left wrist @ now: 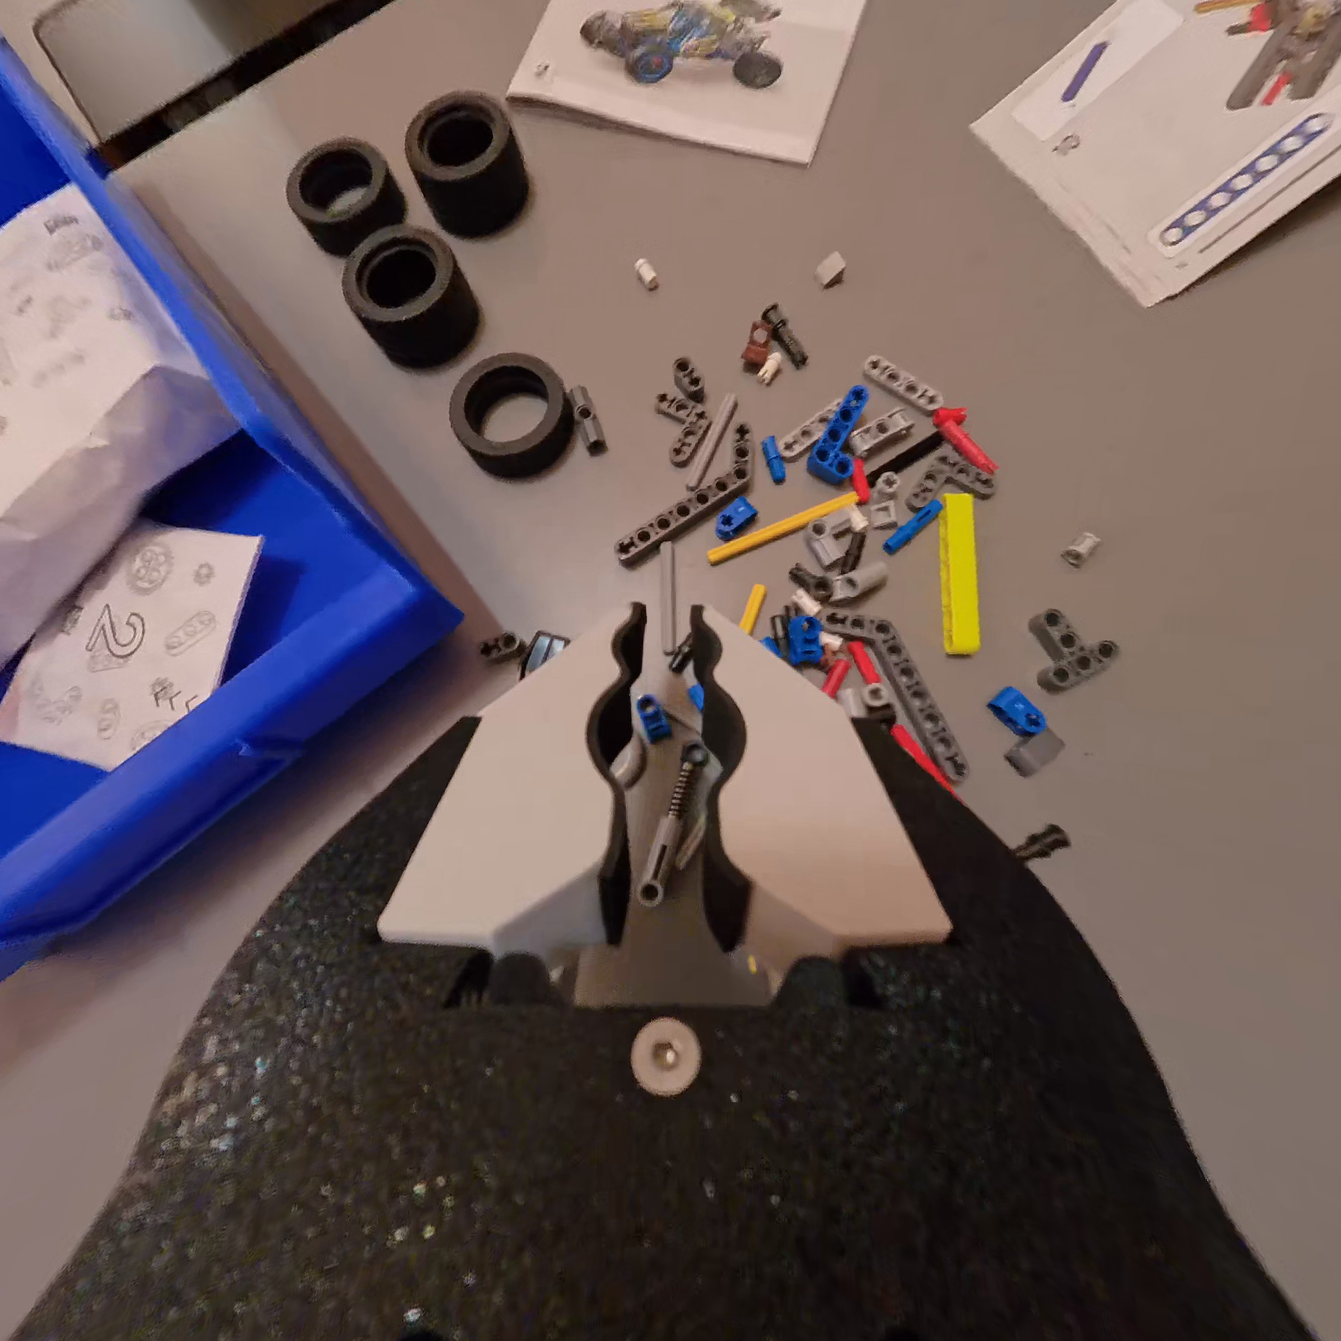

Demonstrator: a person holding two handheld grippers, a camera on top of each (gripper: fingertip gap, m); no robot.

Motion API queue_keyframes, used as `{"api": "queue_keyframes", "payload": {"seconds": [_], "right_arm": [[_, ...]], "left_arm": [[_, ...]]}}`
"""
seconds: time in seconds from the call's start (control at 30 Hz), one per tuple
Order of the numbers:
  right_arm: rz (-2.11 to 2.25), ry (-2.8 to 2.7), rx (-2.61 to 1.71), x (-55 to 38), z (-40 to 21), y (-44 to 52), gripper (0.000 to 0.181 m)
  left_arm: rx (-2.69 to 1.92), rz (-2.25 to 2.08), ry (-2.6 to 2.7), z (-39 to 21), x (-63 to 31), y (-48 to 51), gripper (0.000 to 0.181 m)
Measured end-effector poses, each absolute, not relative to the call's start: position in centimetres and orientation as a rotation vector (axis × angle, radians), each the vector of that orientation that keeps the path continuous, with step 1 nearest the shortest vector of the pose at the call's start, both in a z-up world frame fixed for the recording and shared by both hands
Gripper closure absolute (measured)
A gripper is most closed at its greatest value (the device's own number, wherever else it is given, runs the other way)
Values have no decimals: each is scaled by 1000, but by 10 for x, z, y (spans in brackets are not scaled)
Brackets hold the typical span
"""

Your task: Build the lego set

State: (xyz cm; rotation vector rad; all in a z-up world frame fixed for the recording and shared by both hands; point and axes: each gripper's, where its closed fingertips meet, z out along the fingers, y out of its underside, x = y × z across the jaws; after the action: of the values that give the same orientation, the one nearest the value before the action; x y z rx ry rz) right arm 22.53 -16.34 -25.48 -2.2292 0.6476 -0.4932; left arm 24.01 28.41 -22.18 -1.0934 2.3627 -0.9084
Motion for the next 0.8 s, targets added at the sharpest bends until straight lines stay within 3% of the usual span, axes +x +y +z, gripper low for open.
{"api": "queue_keyframes", "payload": {"seconds": [0.37,0.47,0.53,0.8], "right_arm": [[-491,648,-2229,225,-255,-163,176],[-490,648,-2229,225,-255,-164,176],[-492,647,-2229,225,-255,-164,176],[-478,649,-2228,225,-255,-163,177]], "left_arm": [[-1057,-985,2373,-210,234,274,173],[-891,-1091,2533,-209,204,256,173],[-722,-1128,2671,-212,170,244,162],[-435,-880,2802,-247,125,239,162]]}}
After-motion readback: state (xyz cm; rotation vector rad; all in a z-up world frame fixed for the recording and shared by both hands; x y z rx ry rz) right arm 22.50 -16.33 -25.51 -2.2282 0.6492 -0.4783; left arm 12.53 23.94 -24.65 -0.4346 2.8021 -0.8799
